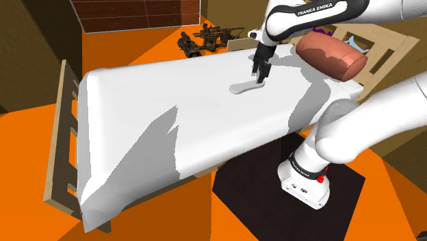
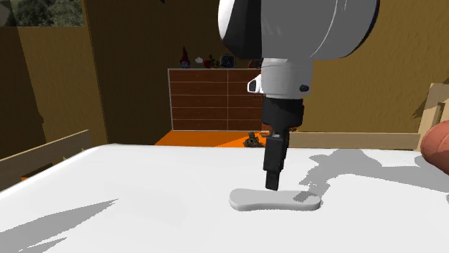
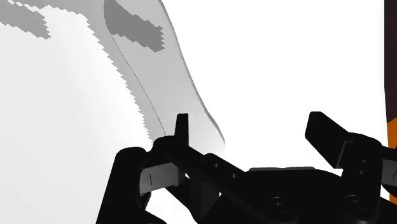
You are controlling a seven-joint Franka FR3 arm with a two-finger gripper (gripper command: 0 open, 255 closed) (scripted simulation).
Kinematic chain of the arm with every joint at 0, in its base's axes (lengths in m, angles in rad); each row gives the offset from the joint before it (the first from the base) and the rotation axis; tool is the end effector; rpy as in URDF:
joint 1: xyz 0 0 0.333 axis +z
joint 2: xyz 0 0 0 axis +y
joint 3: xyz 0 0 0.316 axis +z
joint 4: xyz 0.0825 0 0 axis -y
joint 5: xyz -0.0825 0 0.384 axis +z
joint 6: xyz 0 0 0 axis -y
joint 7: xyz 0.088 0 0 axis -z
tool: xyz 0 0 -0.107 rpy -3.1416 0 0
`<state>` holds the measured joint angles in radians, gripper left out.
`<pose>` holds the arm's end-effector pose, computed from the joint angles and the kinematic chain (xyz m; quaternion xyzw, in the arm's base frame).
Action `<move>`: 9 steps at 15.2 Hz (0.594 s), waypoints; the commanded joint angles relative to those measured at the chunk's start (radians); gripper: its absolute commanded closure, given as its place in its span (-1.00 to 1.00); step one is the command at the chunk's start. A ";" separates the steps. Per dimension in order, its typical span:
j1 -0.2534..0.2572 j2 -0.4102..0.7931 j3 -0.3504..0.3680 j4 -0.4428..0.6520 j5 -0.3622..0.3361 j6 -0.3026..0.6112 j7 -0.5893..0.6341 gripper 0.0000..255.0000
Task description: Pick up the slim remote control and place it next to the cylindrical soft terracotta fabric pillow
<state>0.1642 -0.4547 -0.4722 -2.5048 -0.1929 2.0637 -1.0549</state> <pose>0.3866 -0.1349 0.4225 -0.9035 -0.4282 -0.0017 0.0192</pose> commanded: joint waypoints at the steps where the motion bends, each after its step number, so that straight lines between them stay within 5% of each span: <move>1: 0.036 0.089 -0.056 0.030 0.006 0.062 -0.146 -1.00; 5: 0.107 0.266 -0.149 0.098 0.068 0.166 -0.429 -1.00; 9: 0.109 0.305 -0.157 0.072 0.090 0.225 -0.446 -1.00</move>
<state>0.2699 -0.1658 -0.6247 -2.4300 -0.1118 2.2712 -1.4903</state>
